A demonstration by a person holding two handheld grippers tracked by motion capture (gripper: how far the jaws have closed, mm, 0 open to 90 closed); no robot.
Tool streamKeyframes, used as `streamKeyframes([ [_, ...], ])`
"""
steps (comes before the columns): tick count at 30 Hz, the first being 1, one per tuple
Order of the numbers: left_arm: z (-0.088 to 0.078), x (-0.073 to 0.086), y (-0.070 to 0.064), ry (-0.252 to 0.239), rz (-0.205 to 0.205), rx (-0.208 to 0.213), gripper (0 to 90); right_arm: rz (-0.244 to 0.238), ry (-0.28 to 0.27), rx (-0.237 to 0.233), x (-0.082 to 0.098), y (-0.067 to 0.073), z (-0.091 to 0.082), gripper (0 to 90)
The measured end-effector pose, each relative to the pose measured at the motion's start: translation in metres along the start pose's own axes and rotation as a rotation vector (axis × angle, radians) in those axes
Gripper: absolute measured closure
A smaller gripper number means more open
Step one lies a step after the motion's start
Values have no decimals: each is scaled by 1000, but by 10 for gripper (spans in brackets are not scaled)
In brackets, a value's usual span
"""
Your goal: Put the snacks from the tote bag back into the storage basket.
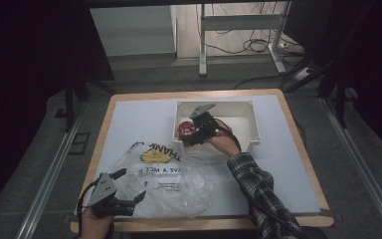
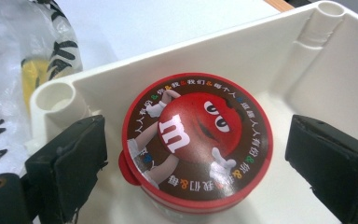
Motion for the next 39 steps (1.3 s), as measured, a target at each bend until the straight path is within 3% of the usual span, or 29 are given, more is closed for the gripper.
streamKeyframes([
  [15,0,0,0,2,1,1,37,30,-40,2,-7,1,-17,56],
  [27,-1,0,1,1,-2,-8,34,33,-26,8,0,5,-25,56],
  [30,-10,-4,8,-59,-40,-12,29,40,-26,7,3,3,-30,56],
  [34,-22,-13,12,-200,-174,55,25,58,-39,11,5,1,-40,56],
  [36,-21,-12,13,-196,-178,49,27,67,-58,13,5,0,-46,56],
  [39,-17,-7,14,-143,-157,30,28,97,-87,8,2,-2,-55,56],
])
Point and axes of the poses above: each handheld gripper's, and its own axes: z roughly forward along the jaws, x roughly out of its underside, y roughly to its left, the point moved 5 cm from there along z, roughly forward along the jaws, and after that the axes turned 10 degrees about -y, right-handed, at the moved point
